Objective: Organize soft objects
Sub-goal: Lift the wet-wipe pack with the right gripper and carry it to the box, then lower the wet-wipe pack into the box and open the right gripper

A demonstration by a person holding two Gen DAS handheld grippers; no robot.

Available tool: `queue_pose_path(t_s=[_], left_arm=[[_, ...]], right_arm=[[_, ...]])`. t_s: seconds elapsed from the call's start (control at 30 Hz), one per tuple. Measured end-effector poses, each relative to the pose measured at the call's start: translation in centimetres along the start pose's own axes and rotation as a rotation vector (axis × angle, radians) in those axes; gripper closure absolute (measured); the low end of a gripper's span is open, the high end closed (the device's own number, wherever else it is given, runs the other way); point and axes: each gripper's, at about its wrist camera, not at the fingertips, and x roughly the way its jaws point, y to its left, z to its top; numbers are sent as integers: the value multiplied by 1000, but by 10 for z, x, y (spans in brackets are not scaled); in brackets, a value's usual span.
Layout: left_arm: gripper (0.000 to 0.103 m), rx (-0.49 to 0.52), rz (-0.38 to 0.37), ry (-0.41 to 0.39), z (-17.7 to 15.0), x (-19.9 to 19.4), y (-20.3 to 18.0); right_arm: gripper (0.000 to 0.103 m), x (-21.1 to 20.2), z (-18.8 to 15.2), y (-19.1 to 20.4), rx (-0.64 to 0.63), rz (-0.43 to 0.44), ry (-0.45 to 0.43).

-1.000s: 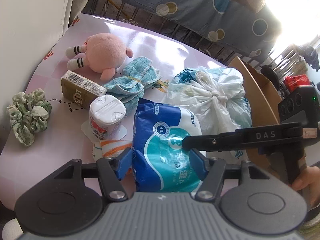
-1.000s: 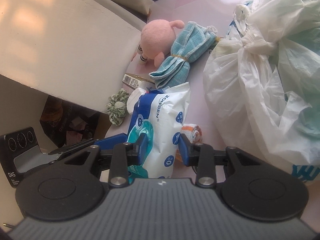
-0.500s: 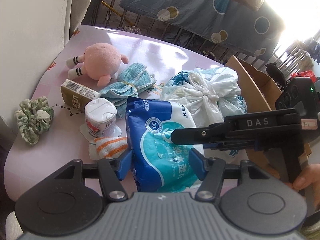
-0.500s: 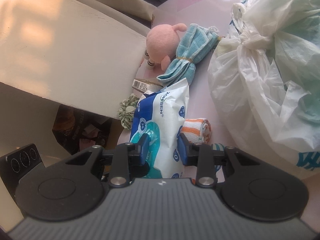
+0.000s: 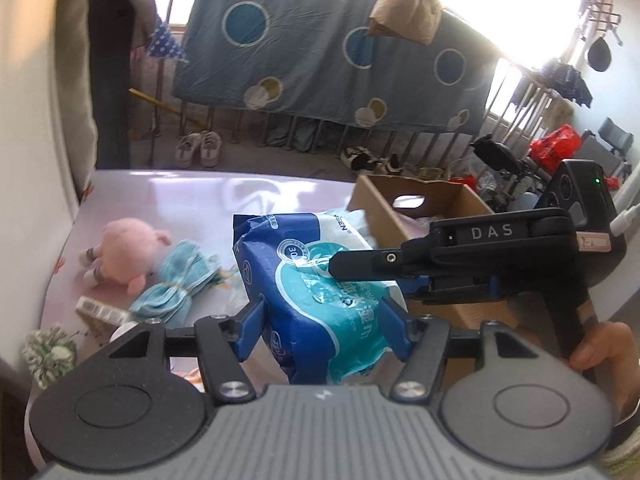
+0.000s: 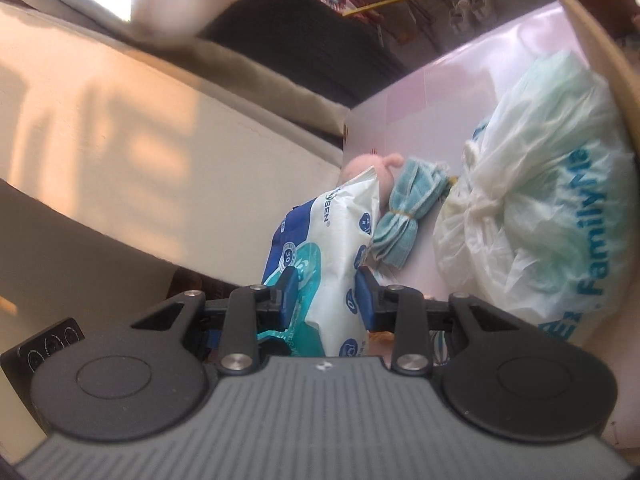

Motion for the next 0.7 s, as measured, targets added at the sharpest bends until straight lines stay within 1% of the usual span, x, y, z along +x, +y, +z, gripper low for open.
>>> queue_pose_path(t_s=[0.13, 0.23, 0.33, 0.4, 0.5, 0.53, 0.6, 0.63, 0.67, 0.7], left_arm=[[41, 68, -84, 3, 27, 24, -49], [41, 118, -148, 25, 43, 53, -90], [41, 136, -207, 66, 55, 92, -126], [41, 147, -233, 108, 59, 121, -146], [41, 193, -228, 162, 57, 159, -170], [41, 216, -218, 177, 56, 170, -175], [41, 258, -200, 199, 48, 186, -183], [40, 275, -190, 212, 45, 192, -185], [40, 284, -181, 224, 42, 197, -185], [40, 286, -174, 233, 39, 201, -183]], right_arm=[[73, -66, 19, -25, 40, -30, -104], [73, -112, 29, -54, 87, -64, -171], [72, -148, 41, -86, 131, -108, -218], [72, -162, 52, -116, 169, -138, -234], [72, -171, 64, -154, 203, -164, -237], [72, -171, 68, -166, 208, -163, -226], [72, -166, 72, -194, 245, -133, -210], [72, -161, 75, -206, 254, -135, -192], [72, -154, 77, -218, 261, -161, -177], [72, -146, 77, -228, 273, -207, -163]])
